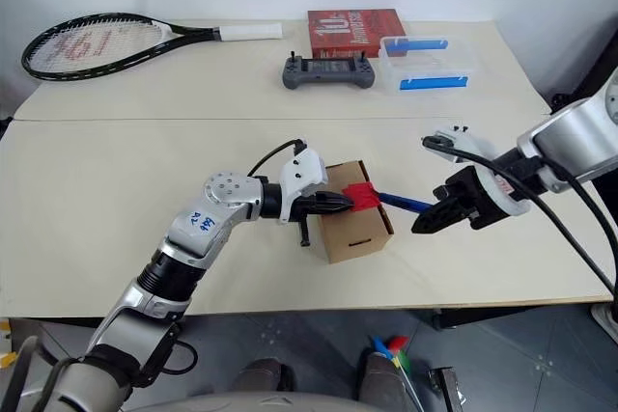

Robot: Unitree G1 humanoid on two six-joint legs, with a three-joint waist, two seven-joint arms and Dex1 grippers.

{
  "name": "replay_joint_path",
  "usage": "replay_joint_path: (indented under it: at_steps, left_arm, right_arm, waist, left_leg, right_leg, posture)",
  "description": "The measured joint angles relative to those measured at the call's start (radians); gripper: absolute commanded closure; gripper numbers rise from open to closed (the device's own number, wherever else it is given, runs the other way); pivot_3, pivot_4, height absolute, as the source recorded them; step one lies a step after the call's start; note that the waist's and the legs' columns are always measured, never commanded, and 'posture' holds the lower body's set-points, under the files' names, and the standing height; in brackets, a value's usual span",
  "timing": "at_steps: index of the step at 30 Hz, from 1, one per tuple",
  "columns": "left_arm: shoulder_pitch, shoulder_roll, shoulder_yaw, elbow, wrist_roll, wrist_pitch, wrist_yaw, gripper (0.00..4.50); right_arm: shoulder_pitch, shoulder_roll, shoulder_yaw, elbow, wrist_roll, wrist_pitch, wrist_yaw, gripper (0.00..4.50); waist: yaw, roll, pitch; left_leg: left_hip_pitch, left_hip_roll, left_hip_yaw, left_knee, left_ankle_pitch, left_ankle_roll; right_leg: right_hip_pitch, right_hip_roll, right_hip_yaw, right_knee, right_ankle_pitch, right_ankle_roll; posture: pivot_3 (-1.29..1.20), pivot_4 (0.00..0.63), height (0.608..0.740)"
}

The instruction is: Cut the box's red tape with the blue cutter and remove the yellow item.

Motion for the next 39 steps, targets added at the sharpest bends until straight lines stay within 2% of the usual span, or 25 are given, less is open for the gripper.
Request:
replay_joint_path:
  at_steps: [12,19,25,39]
  left_arm:
    - [0.001,0.001,0.0,0.0,0.0,0.004,0.008,4.5]
    - [0.006,0.003,0.002,-0.005,0.0,0.014,0.017,4.5]
    - [0.008,0.002,0.002,-0.013,0.0,0.02,0.02,4.5]
    - [0.029,0.002,-0.002,-0.04,0.0,0.022,0.029,4.5]
  right_arm:
    - [0.05,0.054,-0.041,0.035,0.018,0.019,-0.053,4.34]
    - [0.047,0.172,-0.053,0.161,0.02,0.019,-0.158,4.34]
    - [0.027,0.193,-0.04,0.201,0.02,0.019,-0.16,4.34]
    - [-0.192,0.14,0.28,0.178,0.016,0.002,0.031,4.34]
  waist:
    - [-0.003,0.001,-0.001]
    - [-0.005,0.002,-0.002]
    - [-0.005,0.002,-0.002]
    - [-0.005,0.003,-0.002]
  left_leg:
    - [0.0,0.0,0.0,0.001,0.0,0.0]
    - [0.002,0.001,0.002,0.002,0.0,0.0]
    - [0.002,0.001,0.002,0.002,0.0,0.0]
    - [0.001,0.001,0.001,-0.001,0.0,0.0]
  right_leg:
    - [0.0,0.0,0.0,0.001,0.0,0.0]
    - [0.001,0.0,0.0,0.002,0.001,-0.001]
    - [0.001,0.0,0.0,0.002,0.001,-0.001]
    - [0.0,0.0,-0.002,0.0,0.001,-0.001]
  posture:
    - [0.0,0.15,0.74]
    - [0.0,0.15,0.74]
    - [0.0,0.15,0.74]
    - [0.0,0.15,0.74]
